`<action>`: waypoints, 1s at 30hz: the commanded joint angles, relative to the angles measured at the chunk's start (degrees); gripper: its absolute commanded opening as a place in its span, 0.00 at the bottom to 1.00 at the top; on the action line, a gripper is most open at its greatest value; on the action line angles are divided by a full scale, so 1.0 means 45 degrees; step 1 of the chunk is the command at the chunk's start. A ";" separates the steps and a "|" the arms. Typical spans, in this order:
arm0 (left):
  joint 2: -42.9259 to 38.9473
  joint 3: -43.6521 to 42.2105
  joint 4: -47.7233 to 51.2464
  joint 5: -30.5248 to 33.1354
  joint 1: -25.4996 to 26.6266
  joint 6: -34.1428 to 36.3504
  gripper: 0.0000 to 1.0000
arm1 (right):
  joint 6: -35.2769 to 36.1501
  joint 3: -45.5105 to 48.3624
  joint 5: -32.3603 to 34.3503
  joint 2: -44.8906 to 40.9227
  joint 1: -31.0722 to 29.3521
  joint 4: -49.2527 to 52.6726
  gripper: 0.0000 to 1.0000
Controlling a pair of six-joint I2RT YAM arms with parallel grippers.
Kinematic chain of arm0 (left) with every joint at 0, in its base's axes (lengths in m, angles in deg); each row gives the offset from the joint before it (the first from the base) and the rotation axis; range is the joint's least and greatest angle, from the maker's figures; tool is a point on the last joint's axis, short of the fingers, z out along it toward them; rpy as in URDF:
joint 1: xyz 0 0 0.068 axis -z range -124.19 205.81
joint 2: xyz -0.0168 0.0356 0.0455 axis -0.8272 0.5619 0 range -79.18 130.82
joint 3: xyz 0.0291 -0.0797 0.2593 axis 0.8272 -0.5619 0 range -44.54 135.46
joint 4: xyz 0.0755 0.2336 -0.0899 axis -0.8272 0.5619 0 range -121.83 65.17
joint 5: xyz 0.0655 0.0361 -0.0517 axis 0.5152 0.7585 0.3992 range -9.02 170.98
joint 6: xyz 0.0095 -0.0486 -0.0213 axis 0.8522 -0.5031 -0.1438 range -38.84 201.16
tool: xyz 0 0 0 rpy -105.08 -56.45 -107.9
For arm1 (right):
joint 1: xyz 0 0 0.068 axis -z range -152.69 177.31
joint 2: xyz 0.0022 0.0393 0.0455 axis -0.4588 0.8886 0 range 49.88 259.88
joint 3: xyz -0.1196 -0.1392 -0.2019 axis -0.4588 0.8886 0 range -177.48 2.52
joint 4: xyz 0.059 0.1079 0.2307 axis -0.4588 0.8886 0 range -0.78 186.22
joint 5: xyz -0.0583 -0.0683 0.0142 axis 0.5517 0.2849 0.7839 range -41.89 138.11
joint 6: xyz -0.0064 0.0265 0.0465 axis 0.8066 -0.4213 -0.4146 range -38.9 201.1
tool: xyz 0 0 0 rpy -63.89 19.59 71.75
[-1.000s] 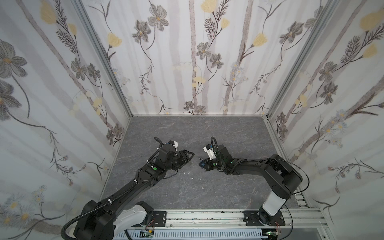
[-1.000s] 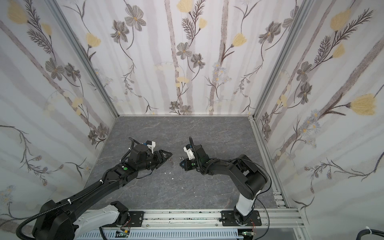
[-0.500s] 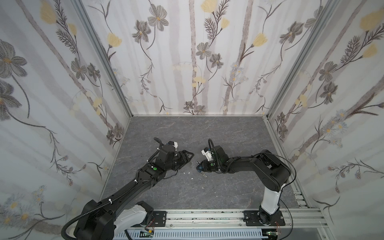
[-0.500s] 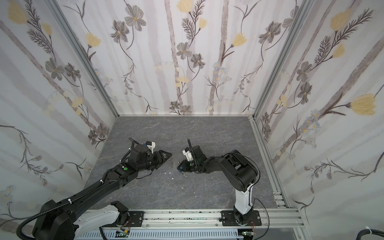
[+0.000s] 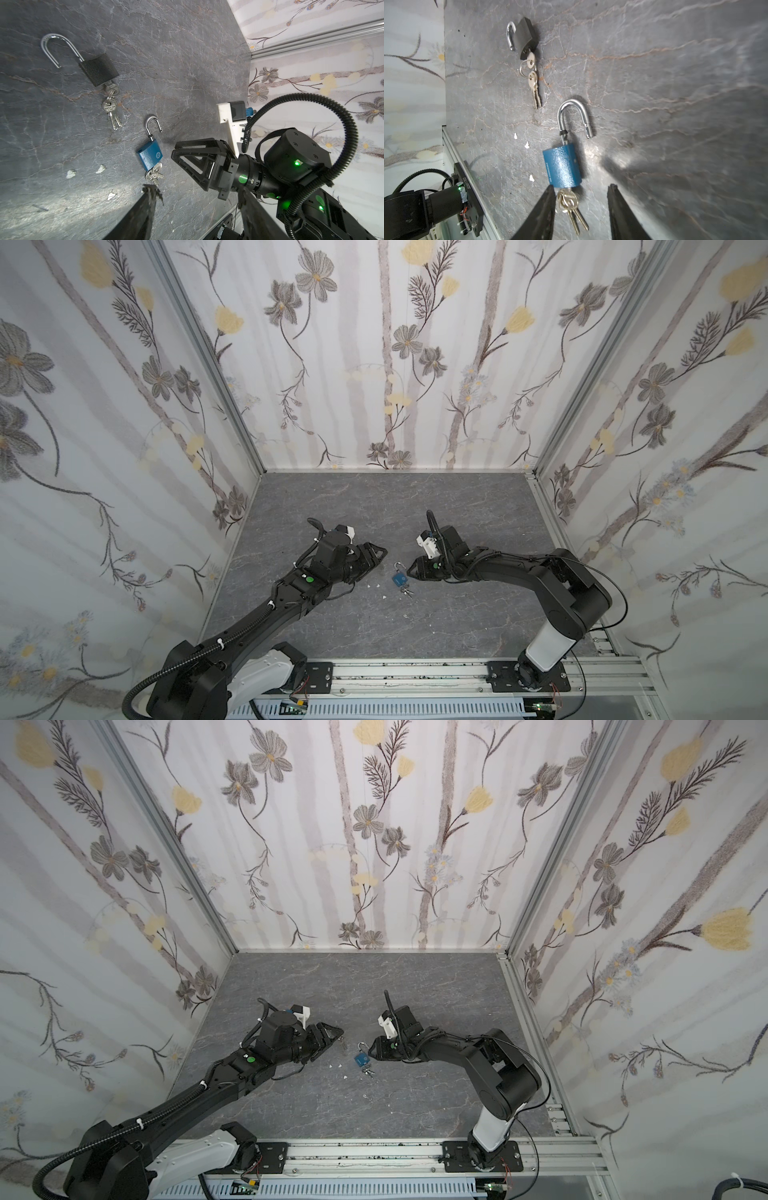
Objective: Unlock with the key
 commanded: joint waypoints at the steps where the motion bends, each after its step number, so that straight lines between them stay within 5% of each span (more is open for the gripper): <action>1: -0.0139 0.0017 0.0113 0.0093 -0.0055 0.0032 0.67 | 0.0662 0.0313 0.0682 -0.0993 0.0020 0.0379 0.41; 8: -0.0248 0.0855 0.3144 0.0654 -0.0227 0.0366 0.82 | 0.0945 0.1962 0.2813 -0.3913 0.0095 -0.0148 0.44; 11: -0.0410 0.1172 0.4341 0.1003 -0.0364 0.0617 0.89 | 0.1090 0.2310 0.3959 -0.5226 0.0184 -0.0131 0.53; 12: -0.0469 0.1268 0.4789 0.1174 -0.0427 0.0724 0.95 | 0.1124 0.2339 0.4264 -0.5685 0.0258 -0.0085 0.83; 13: -0.0509 0.1431 0.5332 0.1374 -0.0513 0.0889 1.00 | 0.1151 0.2344 0.4611 -0.6089 0.0382 -0.0015 0.99; 20: 0.0134 0.3236 0.9185 0.3189 -0.1240 0.2816 1.00 | 0.1712 0.2129 0.7166 -0.8058 0.1246 0.0232 1.00; 24: 0.0748 0.4403 1.0392 0.4340 -0.1866 0.4090 1.00 | 0.2035 0.1980 1.0565 -0.8331 0.1545 0.0041 1.00; 30: 0.1390 0.5086 0.9750 0.7680 -0.2951 0.6256 1.00 | 0.2948 0.3596 1.4463 -0.8776 0.2723 -0.3762 1.00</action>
